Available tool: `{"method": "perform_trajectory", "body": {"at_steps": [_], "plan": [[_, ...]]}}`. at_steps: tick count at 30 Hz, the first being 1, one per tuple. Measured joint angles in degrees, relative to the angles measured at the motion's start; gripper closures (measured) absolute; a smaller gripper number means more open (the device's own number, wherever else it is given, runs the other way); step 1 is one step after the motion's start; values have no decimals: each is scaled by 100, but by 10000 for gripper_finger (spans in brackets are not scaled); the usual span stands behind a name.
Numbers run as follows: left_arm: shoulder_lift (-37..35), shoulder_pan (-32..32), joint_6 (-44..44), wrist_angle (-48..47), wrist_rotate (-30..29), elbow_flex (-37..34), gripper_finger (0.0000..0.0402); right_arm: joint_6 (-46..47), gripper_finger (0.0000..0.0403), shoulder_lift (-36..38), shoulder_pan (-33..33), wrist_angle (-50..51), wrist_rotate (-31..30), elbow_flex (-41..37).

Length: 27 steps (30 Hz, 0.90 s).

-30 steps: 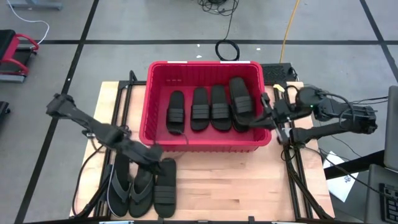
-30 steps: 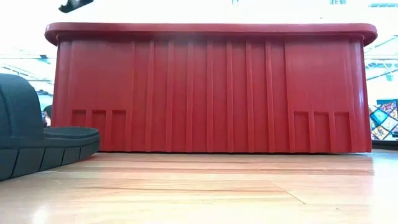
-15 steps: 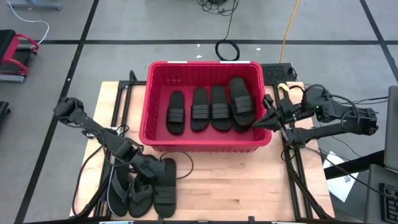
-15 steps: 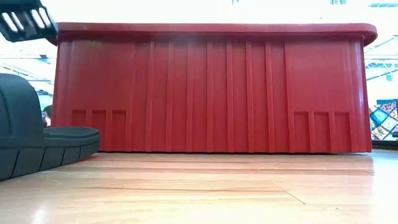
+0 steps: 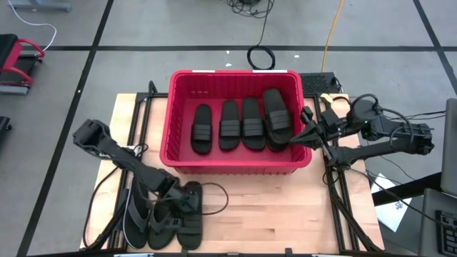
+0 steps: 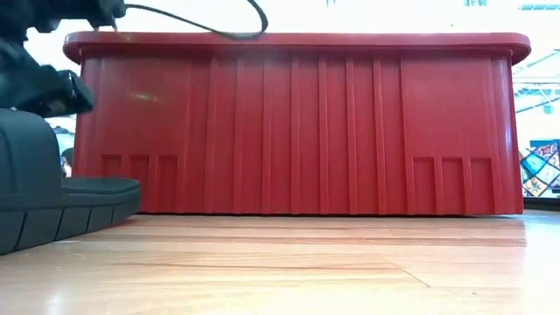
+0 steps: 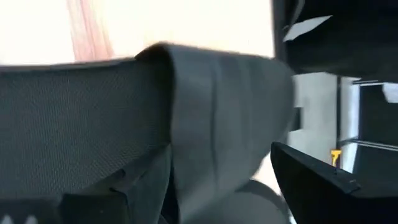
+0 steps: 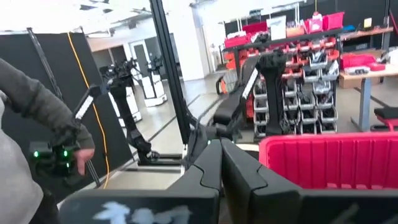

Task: Pick and place slides into bin
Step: Put the black slipper into the red bin

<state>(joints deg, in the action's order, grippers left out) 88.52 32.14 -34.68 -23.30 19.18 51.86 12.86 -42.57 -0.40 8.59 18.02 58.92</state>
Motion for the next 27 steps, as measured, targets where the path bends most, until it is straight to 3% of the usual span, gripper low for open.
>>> {"method": "perform_trajectory", "body": {"at_steps": [7,13,16,22,27], "plan": [[511,-142,-30,57,402,2,144,2,403,-9,0,-108,-4,0],[610,-218,7,669,675,-2,169,0,403,-11,0,-106,-4,0],[609,-223,136,883,675,-2,215,-7,403,-11,0,-106,2,0],[561,-157,471,1534,1293,-4,382,-97,403,-11,0,-13,7,0],[178,72,38,1572,1213,151,390,-331,403,-11,2,88,24,0]]}}
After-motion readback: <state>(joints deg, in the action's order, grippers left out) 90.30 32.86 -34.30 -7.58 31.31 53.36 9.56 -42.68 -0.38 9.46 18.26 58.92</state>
